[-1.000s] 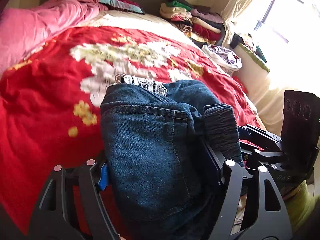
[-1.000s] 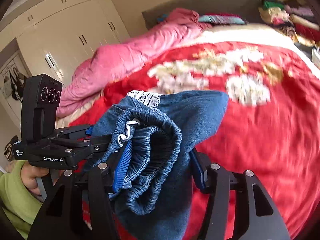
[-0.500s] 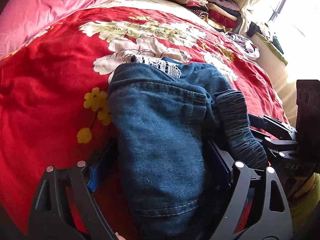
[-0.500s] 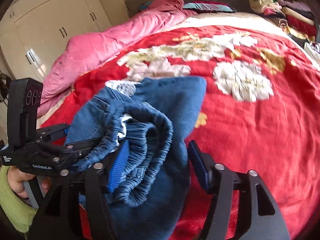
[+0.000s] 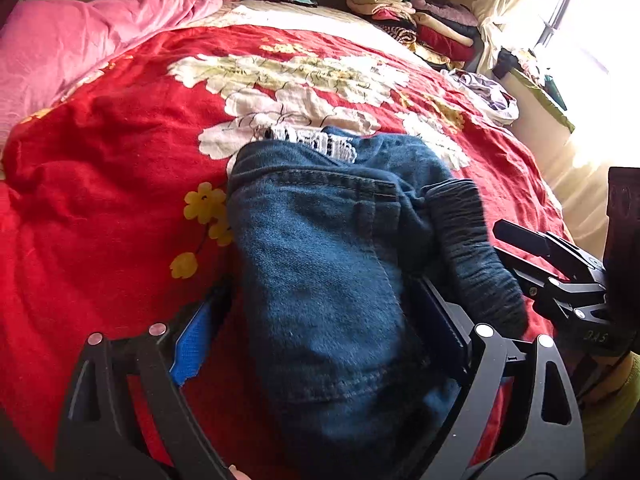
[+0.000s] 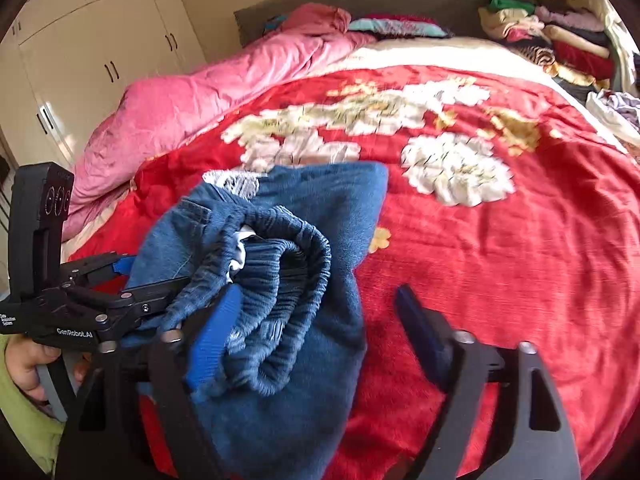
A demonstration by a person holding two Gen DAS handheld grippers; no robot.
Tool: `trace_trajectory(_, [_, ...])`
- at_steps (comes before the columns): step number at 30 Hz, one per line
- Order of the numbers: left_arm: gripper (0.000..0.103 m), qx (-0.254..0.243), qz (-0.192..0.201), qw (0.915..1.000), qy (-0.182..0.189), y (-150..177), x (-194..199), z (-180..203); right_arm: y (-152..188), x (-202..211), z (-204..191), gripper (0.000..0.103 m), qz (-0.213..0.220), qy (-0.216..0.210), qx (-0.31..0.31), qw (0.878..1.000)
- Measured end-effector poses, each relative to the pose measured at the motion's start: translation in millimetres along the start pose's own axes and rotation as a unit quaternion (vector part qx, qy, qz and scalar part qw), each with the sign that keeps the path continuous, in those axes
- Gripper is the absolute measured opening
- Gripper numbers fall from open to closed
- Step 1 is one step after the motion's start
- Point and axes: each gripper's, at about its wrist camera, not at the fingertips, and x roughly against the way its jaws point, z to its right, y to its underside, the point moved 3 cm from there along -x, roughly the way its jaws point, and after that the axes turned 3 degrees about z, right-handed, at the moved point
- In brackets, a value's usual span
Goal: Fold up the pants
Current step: 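Lift both tools up and back from the folded denim bundle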
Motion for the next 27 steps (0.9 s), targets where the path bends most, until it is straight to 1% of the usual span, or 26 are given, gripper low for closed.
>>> trace_trajectory(4, [0.090, -0.005, 0.020, 0.9998, -0.004, -2.4, 19.5, 5.1, -4.1, 18.3, -1.2, 0.081, 0.016, 0.006, 0.001, 1.000])
trace_trajectory(6, [0.090, -0.007, 0.029, 0.9995, -0.004, -3.9, 28.3, 8.4, -6.9, 28.7, -2.5, 0.082, 0.026, 0.009, 0.003, 1.000])
trace_trajectory(7, [0.091, -0.009, 0.034, 0.9994, -0.005, -4.5, 33.9, 10.2, -8.2, 33.2, -3.3, 0.091, 0.030, 0.010, 0.003, 0.999])
trace_trajectory(8, [0.091, -0.010, 0.038, 0.9992, -0.006, -5.5, 37.6, 12.5, -9.7, 38.1, -4.3, 0.093, 0.035, 0.011, 0.004, 0.999])
trace_trajectory(10, [0.093, -0.013, 0.048, 0.9987, -0.011, -7.1, 46.9, 15.6, -12.5, 48.6, -6.2, 0.093, 0.047, 0.014, 0.005, 0.999])
trace_trajectory(13, [0.093, -0.015, 0.061, 0.9979, -0.014, -7.9, 59.8, 19.2, -16.4, 63.4, -10.4, 0.096, 0.064, 0.015, 0.010, 0.998])
trace_trajectory(16, [0.093, -0.016, 0.074, 0.9969, -0.019, -7.9, 73.9, 22.0, -18.5, 77.3, -15.4, 0.096, 0.080, 0.022, 0.018, 0.996])
trace_trajectory(18, [0.093, -0.017, 0.080, 0.9964, -0.023, -8.0, 81.1, 23.1, -19.0, 84.1, -19.0, 0.098, 0.086, 0.024, 0.023, 0.996])
trace_trajectory(22, [0.093, -0.010, 0.091, 0.9955, -0.025, -5.0, 97.1, 23.6, -18.7, 95.9, -25.8, 0.098, 0.098, 0.032, 0.034, 0.994])
trace_trajectory(27, [0.093, -0.011, 0.105, 0.9936, -0.038, 2.5, 114.3, 24.4, -15.4, 106.9, -32.7, 0.098, 0.109, 0.041, 0.042, 0.992])
